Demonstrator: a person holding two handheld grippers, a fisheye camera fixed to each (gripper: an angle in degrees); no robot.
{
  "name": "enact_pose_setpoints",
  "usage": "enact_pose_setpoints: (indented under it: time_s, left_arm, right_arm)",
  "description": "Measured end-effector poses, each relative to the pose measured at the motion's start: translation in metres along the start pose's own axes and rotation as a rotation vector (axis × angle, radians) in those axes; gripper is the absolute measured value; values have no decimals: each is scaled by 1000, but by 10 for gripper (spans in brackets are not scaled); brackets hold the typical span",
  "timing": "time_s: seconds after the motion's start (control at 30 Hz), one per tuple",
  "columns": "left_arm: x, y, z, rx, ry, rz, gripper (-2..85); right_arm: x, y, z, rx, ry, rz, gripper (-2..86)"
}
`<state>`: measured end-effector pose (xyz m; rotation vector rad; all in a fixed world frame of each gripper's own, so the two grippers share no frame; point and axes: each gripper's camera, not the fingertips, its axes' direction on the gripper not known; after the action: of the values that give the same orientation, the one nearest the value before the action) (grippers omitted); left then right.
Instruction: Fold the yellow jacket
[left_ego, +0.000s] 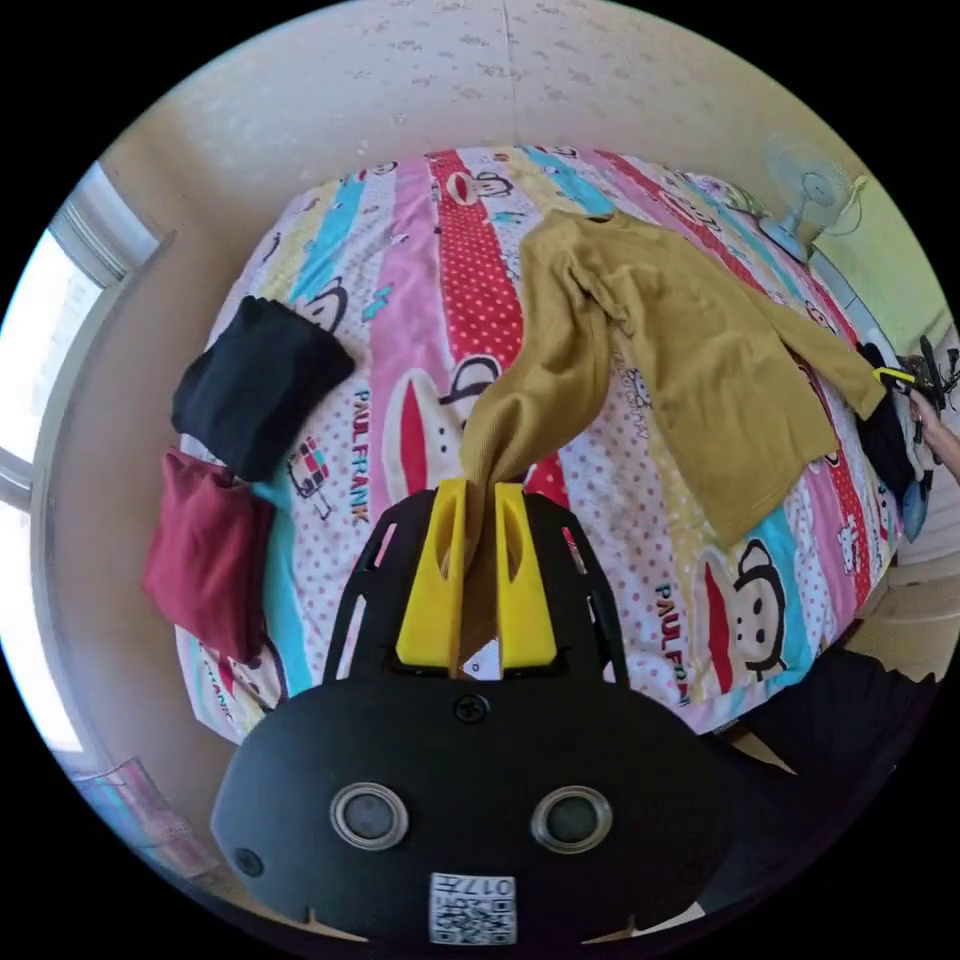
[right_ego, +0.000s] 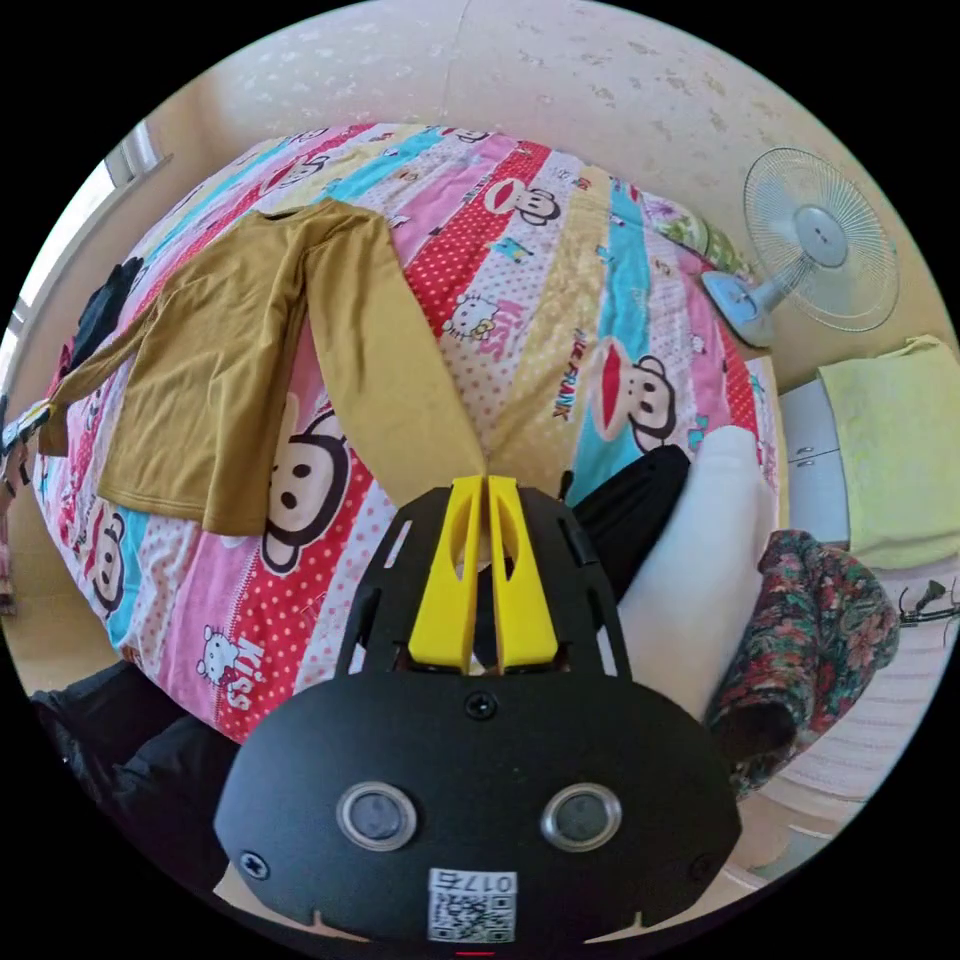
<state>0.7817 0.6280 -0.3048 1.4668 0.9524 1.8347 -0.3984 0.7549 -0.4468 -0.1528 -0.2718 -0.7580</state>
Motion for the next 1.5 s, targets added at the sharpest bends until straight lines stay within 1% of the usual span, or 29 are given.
enact_pose_setpoints:
  time_s: [0.03, 0.07, 0.13, 0.17, 0.2, 0.27, 0.3, 0.33, 0.37, 0.4, 0.43, 0.47, 0.5, 0.57, 0.7, 0.77, 0.83, 0.87, 0.9, 0.97, 1.03, 1.07, 1.1, 1.17, 1.27, 1.3, 1.37, 1.43, 1.5]
  left_arm:
    - [-12, 2, -6, 12, -14, -19, 62]
    - [-36, 8, -14, 19, -15, -64, 74]
    - [-70, 30, -29, 78, -27, -184, 80]
    - [-91, 54, -43, 153, -55, -317, 81]
    - [-103, 81, -56, 232, -76, -443, 85]
    - [-103, 118, -63, 290, -69, -541, 94]
    - [-91, 136, -59, 289, -12, -569, 88]
    - [-82, 143, -55, 287, 42, -566, 85]
    - [-58, 152, -40, 287, 197, -513, 86]
    - [-29, 154, -19, 257, 373, -447, 95]
    - [-14, 154, -7, 236, 459, -426, 103]
    - [17, 155, 19, 198, 611, -413, 118]
    - [45, 156, 44, 177, 721, -427, 133]
    - [77, 157, 76, 151, 812, -458, 137]
    - [122, 165, 113, 140, 885, -483, 139]
    - [137, 168, 118, 135, 867, -469, 147]
    - [153, 170, 125, 129, 844, -446, 162]
    - [163, 175, 126, 171, 816, -444, 163]
    - [171, 181, 125, 204, 756, -453, 150]
    - [179, 186, 124, 211, 669, -467, 125]
    - [178, 186, 125, 180, 630, -496, 68]
    - [175, 182, 127, 120, 654, -504, 40]
    - [171, 174, 133, 35, 757, -489, 33]
    - [160, 165, 133, -27, 882, -479, 28]
    - [130, 153, 94, 59, 996, -447, 22]
    - [118, 149, 77, 42, 1030, -441, 20]
    - [105, 147, 50, 23, 1085, -420, 19]
    - [98, 150, 21, 47, 1106, -377, 20]
    - [102, 165, -3, 45, 1028, -338, 19]
  right_arm:
    - [24, -4, -11, 11, 54, 38, 37]
    - [48, -5, -18, 9, 66, 91, 46]
    - [74, 4, -25, 14, 35, 171, 66]
    - [81, 15, -31, 44, 11, 217, 73]
    - [82, 21, -34, 61, 1, 226, 77]
    - [69, 48, -40, 107, -26, 223, 84]
    - [64, 54, -38, 115, -53, 218, 84]
    - [50, 65, -32, 120, -147, 184, 84]
    - [33, 73, -19, 99, -272, 126, 84]
    - [24, 76, -11, 75, -326, 102, 84]
    - [6, 80, 7, 30, -403, 72, 85]
    - [-8, 85, 24, 9, -470, 65, 85]
    - [-14, 87, 31, 5, -504, 74, 85]
    - [-23, 99, 57, 10, -620, 157, 87]
    - [-17, 128, 82, 40, -767, 335, 93]
    - [-15, 141, 87, 86, -836, 388, 95]
    - [-22, 147, 91, 91, -827, 393, 91]
    - [-30, 150, 94, 81, -799, 392, 84]
    - [-33, 151, 97, 68, -787, 399, 79]
    - [-37, 163, 101, 68, -746, 524, 53]
    - [-32, 172, 98, 97, -765, 603, 45]
    - [-28, 176, 94, 114, -786, 606, 42]
    - [-25, 177, 91, 120, -790, 602, 40]
    - [-7, 179, 72, 154, -819, 598, 38]
    - [28, 179, 31, 246, -895, 610, 36]
    - [34, 179, 21, 258, -893, 613, 35]
    - [48, 181, -20, 327, -910, 555, 35]
    - [51, 186, -44, 335, -908, 504, 35]
    - [46, 196, -60, 307, -855, 433, 34]
